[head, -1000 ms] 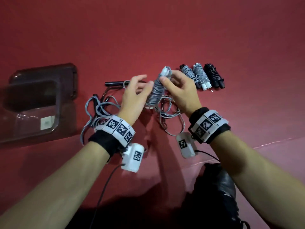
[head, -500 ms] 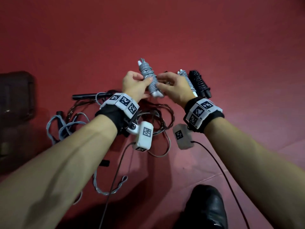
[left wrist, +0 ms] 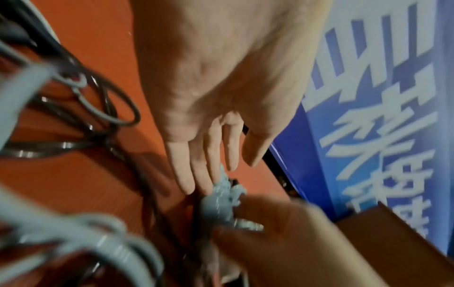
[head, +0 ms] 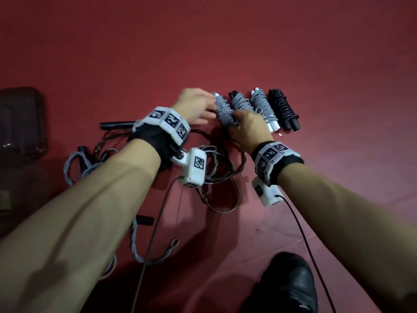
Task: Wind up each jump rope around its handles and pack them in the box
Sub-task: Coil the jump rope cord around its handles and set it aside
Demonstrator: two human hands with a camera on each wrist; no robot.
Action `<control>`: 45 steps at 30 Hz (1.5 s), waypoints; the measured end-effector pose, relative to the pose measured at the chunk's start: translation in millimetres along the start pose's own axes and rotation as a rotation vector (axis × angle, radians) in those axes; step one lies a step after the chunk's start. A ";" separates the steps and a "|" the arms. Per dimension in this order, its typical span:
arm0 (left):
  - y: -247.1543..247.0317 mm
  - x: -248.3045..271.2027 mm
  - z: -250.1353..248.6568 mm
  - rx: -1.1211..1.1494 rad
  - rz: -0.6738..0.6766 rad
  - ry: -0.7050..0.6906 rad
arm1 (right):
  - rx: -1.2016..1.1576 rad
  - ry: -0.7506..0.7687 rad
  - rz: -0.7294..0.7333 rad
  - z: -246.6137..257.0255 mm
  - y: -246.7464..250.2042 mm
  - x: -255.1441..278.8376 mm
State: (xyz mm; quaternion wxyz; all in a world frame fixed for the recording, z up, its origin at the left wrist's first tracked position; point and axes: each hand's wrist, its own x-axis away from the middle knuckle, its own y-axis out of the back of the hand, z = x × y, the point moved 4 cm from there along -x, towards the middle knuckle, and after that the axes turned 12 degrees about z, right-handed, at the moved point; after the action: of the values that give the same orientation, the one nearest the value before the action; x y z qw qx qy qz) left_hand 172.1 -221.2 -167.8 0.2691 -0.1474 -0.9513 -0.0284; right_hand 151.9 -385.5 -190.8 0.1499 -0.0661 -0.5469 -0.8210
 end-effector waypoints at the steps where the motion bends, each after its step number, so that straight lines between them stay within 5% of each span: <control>1: 13.8 9.6 -7.6 0.027 -0.025 -0.026 | 0.068 0.009 0.004 -0.9 -3.9 -0.5; 7: 94.7 76.5 -8.1 0.002 -0.214 -0.072 | 0.331 -0.039 0.137 -6.8 -16.9 -10.0; 12: 124.6 129.0 37.7 -0.036 -0.287 0.003 | 0.005 0.225 -0.029 65.8 -6.6 36.4; 15: 128.5 161.6 69.9 -0.101 -0.316 0.062 | -0.285 0.289 0.207 140.2 -27.0 68.6; 20: 132.0 212.3 106.4 -0.200 -0.406 0.097 | -0.224 0.253 0.585 201.8 -107.9 109.0; 23: 130.1 240.7 128.2 -0.201 -0.370 0.212 | -0.191 0.197 0.685 205.1 -143.2 130.0; 27: 112.2 258.5 168.8 -0.371 -0.210 0.449 | -0.092 0.203 0.583 204.5 -161.4 148.9; 32: 89.0 269.3 193.5 -0.610 -0.312 0.412 | -0.050 0.139 0.650 196.3 -155.3 161.6; 36: 83.3 263.2 201.6 -0.641 -0.267 0.394 | -0.173 0.103 0.688 185.4 -142.9 165.1; 39: 82.5 260.7 199.8 -0.508 -0.223 0.359 | -0.211 0.074 0.678 170.8 -130.4 165.7; 42: 89.8 265.2 188.0 -0.105 -0.118 0.401 | -0.217 0.071 0.645 149.8 -116.0 169.5; 45: 119.7 278.0 162.3 -0.037 -0.277 0.393 | -0.037 0.122 0.605 120.5 -109.0 167.4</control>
State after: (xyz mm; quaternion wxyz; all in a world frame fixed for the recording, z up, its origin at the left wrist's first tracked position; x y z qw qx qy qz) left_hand -99.8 -11.5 -164.7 0.4399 -0.0118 -0.8911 -0.1105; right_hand -48.0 -265.0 -193.5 0.4189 -0.1794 -0.4772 -0.7514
